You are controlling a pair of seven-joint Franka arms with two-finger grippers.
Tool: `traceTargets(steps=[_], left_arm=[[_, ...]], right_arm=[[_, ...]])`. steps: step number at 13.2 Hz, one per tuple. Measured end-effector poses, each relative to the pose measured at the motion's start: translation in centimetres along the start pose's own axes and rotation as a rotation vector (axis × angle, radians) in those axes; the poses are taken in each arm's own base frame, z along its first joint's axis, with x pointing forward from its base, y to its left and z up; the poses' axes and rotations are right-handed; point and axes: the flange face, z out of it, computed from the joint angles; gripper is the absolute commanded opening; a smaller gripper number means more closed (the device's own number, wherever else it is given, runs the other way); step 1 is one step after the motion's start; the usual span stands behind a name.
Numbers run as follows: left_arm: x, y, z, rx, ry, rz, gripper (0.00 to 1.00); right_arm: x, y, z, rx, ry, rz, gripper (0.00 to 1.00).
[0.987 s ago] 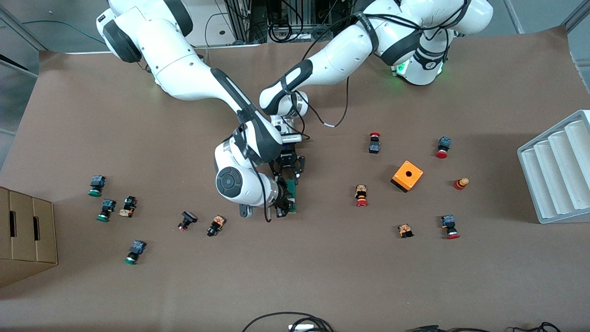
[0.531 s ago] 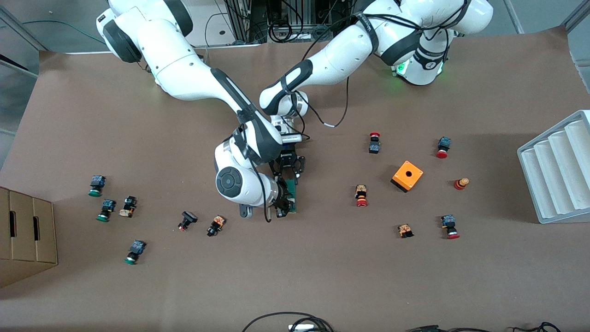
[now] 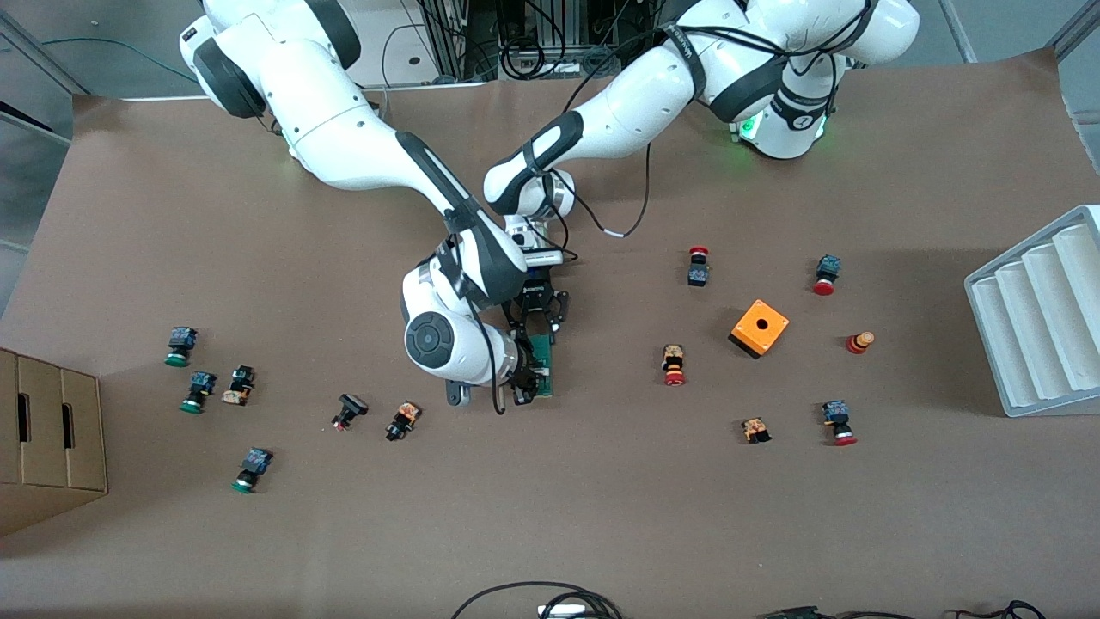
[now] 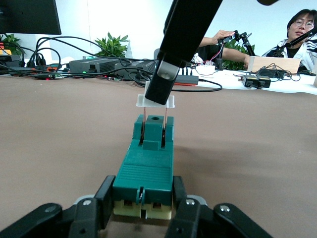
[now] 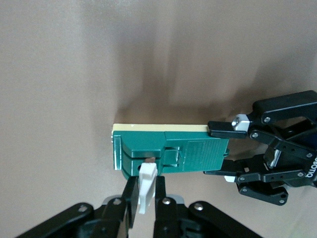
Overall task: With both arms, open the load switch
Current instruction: 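Press the white handle fully down onto the contacts with the right gripper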
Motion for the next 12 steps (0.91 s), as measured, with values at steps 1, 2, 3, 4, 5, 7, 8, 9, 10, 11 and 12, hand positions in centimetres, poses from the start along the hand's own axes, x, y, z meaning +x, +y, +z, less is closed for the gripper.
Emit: traceTargets(steps=[1,2,3,4,5,7,8,9,10,11,12], left_arm=[[0.0,0.0,0.0,0.0,0.0,0.0,0.52],[0.0,0.0,0.0,0.0,0.0,0.0,0.52],[0.0,0.0,0.0,0.0,0.0,0.0,0.52],[0.0,0.0,0.0,0.0,0.0,0.0,0.52],[-0.01,0.0,0.0,0.0,0.0,0.0,0.52],[-0.01,0.0,0.0,0.0,0.0,0.0,0.51],[-0.01,-0.01,0.0,0.0,0.0,0.0,0.51],[-0.01,-0.01,0.0,0.0,0.0,0.0,0.51],[-0.02,-0.01,0.0,0.0,0.0,0.001,0.51],[-0.03,-0.01,0.0,0.0,0.0,0.002,0.51],[-0.06,-0.02,0.0,0.0,0.0,0.004,0.51]], right_arm=[[0.0,0.0,0.01,0.0,0.0,0.0,0.2],[0.0,0.0,0.01,0.0,0.0,0.0,0.2],[0.0,0.0,0.0,0.0,0.0,0.0,0.21],[-0.03,0.02,0.01,0.0,0.0,-0.001,0.21],[-0.05,0.03,0.0,0.0,0.0,-0.001,0.21],[-0.07,0.04,0.0,0.0,0.0,-0.001,0.22],[-0.08,0.04,-0.01,0.0,0.0,-0.001,0.24],[-0.13,0.08,0.0,0.0,0.0,-0.002,0.24],[-0.2,0.1,-0.05,0.0,-0.001,-0.003,0.24],[-0.3,0.15,-0.1,0.001,-0.001,-0.004,0.24],[-0.4,0.2,-0.11,0.001,-0.002,-0.005,0.24]])
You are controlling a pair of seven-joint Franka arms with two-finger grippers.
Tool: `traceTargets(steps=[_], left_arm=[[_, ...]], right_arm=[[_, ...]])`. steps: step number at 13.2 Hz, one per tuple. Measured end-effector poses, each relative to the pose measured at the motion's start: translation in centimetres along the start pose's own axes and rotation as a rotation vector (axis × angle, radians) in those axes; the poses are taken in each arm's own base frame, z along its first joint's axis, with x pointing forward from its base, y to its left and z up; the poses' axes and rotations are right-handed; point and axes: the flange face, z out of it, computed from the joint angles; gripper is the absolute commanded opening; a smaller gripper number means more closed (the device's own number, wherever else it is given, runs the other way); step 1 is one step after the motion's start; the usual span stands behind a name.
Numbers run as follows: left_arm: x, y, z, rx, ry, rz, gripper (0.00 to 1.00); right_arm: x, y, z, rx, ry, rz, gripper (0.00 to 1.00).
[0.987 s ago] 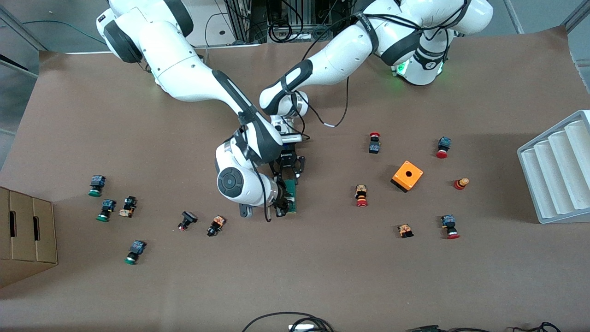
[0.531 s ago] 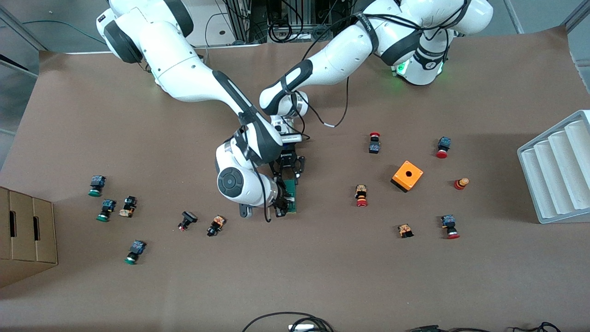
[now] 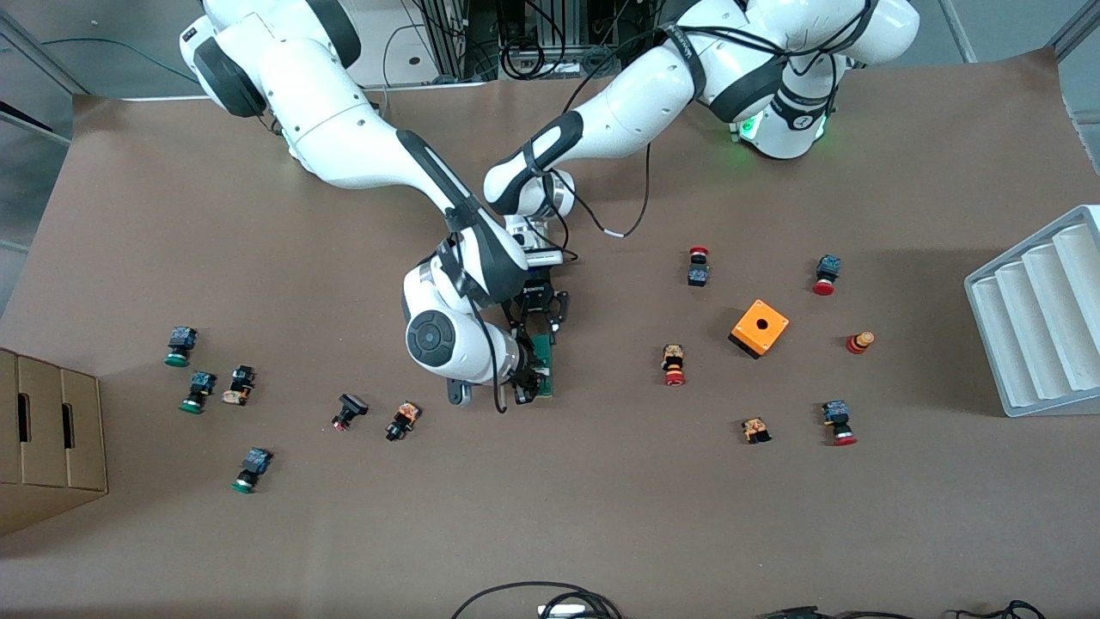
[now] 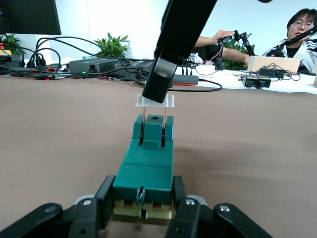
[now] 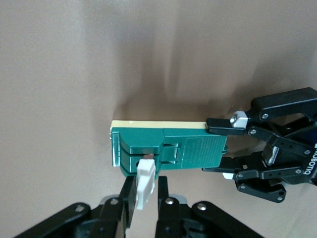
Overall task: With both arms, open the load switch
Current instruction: 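Press the white handle fully down onto the contacts with the right gripper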
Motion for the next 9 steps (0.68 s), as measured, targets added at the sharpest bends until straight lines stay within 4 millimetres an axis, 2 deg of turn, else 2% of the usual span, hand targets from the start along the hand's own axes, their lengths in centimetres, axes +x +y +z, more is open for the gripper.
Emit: traceTargets(steps=[6,9], left_arm=[[-0.23,-0.07,-0.02,-0.002,-0.002,0.004,0.51],[-0.29,-0.08,-0.02,-0.002,-0.002,0.005,0.51]], right_arm=[[-0.09,0.01,-0.13,0.002,-0.001,-0.001,0.24],[-0.61,0.12,-0.88,0.008,-0.007,-0.008,0.24]])
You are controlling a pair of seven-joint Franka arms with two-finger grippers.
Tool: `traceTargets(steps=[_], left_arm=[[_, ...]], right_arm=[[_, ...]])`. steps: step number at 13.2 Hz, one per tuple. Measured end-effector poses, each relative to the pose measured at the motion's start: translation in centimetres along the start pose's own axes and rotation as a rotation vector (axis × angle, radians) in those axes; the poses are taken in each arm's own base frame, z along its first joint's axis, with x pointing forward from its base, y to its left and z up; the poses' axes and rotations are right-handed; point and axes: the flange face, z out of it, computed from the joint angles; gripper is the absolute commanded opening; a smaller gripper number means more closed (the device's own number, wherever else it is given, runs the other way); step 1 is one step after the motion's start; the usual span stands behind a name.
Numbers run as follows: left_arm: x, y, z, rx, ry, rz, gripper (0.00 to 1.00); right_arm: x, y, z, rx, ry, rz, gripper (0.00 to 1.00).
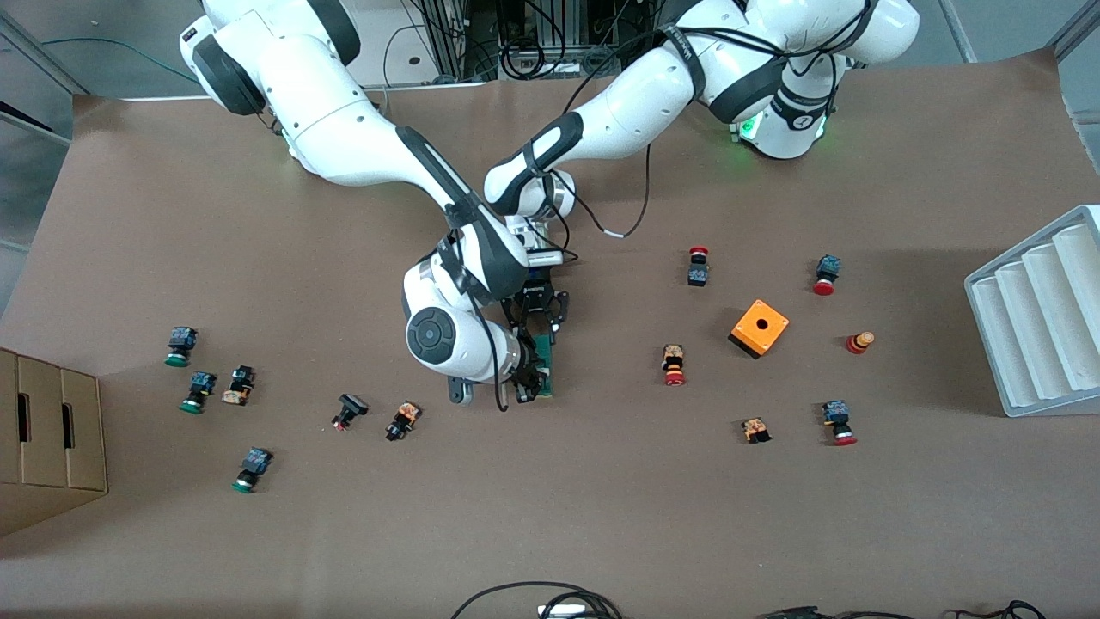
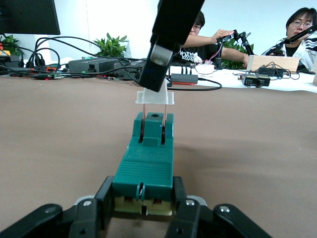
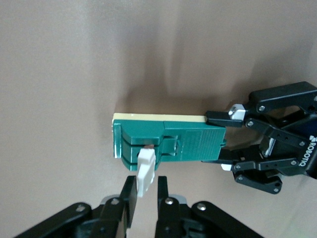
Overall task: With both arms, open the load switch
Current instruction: 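Press the white handle fully down onto the contacts with the right gripper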
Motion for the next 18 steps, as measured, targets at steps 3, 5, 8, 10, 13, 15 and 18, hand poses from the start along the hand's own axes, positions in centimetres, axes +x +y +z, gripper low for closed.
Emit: traceTargets(steps=[3,5,8,10,13,15,18], left_arm=[[0.0,0.0,0.0,0.0,0.0,0.001,0.51],[0.0,0.0,0.0,0.0,0.0,0.002,0.51],[0.0,0.0,0.0,0.0,0.0,0.003,0.51],[0.0,0.0,0.0,-0.001,0.0,0.004,0.51],[0.0,0.0,0.0,-0.001,0.0,0.005,0.51],[-0.1,0.0,0.0,-0.001,0.0,0.006,0.51],[-0.1,0.0,0.0,-0.001,0.0,0.006,0.51]], right_arm=[[-0.2,0.1,-0.2,0.002,-0.001,-0.003,0.22],[-0.2,0.1,-0.2,0.002,-0.001,-0.003,0.2],[-0.2,0.0,-0.2,0.002,-0.001,-0.003,0.18],[0.0,0.1,-0.1,0.001,0.001,-0.006,0.17],[0.6,0.7,-0.1,0.0,0.007,-0.019,0.17],[0.8,1.3,0.1,-0.001,0.009,-0.032,0.17],[0.6,2.2,0.3,-0.004,0.021,-0.052,0.17]])
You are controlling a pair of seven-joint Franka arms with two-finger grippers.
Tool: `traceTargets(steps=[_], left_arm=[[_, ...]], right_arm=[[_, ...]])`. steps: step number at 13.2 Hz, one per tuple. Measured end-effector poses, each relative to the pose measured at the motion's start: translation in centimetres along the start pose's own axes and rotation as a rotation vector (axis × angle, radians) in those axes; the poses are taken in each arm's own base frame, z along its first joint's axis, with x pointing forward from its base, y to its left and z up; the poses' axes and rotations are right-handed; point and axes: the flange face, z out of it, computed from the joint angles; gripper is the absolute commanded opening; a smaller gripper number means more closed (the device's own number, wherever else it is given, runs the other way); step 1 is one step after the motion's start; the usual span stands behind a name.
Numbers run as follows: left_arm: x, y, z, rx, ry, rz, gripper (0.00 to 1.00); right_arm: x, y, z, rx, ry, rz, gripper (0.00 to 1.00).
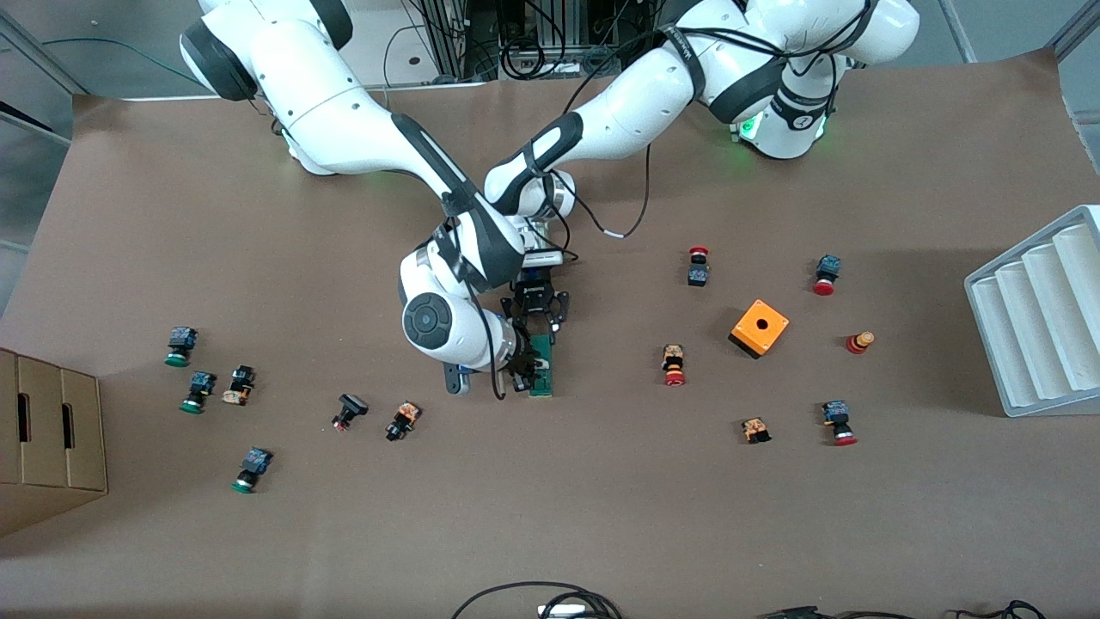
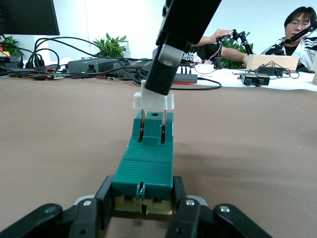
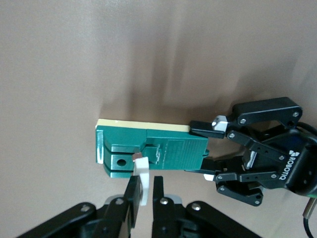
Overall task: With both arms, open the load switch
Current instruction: 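Press the white handle fully down onto the contacts with the right gripper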
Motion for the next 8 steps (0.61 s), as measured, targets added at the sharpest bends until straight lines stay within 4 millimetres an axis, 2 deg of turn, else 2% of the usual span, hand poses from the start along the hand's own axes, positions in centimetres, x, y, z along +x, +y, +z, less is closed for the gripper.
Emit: traceTargets(steps=[8], left_arm=[[-0.1,0.0,0.0,0.0,0.0,0.004,0.51]], right_arm=[[-1.2,1.9,1.2,-0.005,0.042,-0.055,0.17]])
